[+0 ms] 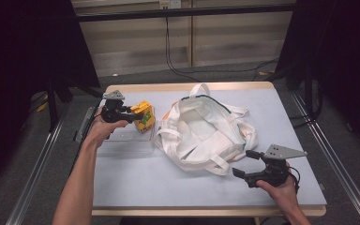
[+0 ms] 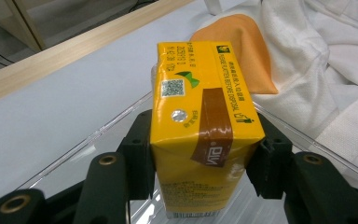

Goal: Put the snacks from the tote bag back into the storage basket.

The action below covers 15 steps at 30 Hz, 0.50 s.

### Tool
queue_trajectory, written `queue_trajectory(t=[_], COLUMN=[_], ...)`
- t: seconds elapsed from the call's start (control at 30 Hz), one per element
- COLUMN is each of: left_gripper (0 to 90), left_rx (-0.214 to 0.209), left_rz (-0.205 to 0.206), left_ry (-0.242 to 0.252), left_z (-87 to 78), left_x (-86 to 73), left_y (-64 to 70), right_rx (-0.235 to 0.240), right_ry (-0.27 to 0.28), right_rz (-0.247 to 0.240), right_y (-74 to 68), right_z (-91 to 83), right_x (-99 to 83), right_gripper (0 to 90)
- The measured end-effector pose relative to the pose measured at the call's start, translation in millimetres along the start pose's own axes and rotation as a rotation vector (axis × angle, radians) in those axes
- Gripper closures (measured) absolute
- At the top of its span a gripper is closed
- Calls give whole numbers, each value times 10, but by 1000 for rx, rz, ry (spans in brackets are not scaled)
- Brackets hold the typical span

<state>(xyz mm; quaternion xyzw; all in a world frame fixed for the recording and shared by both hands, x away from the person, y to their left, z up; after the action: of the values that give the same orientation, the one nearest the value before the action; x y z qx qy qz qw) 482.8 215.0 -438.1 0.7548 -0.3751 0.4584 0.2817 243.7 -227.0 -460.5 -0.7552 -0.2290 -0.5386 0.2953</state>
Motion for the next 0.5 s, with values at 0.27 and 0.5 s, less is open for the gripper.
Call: queue_trajectory(t=[0.27,0.5], left_gripper=[494,315], left_rx=[13,44], left_rz=[-47,-66], left_ry=[-17,-39], left_z=[-16,5], left_x=[-12,-7], left_y=[-8,5], right_rx=[5,7], right_ry=[-1,-3], right_rz=[-8,-7], right_y=[-7,-10], right_z=[10,13], right_x=[-3,-4], right_gripper=[103,103])
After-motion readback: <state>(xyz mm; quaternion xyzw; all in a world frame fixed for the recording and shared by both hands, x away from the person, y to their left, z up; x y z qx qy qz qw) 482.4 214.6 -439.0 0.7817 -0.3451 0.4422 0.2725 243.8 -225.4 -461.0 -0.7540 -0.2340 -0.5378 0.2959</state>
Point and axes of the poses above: each handheld gripper's, and its own axes: z roughly forward along the jaws, x roughly out of its top, y roughly to its right, the point moved 3 cm from there along z, roughly forward along the jaws, and after that the axes turned 11 degrees about y, right-handed, at the moved point
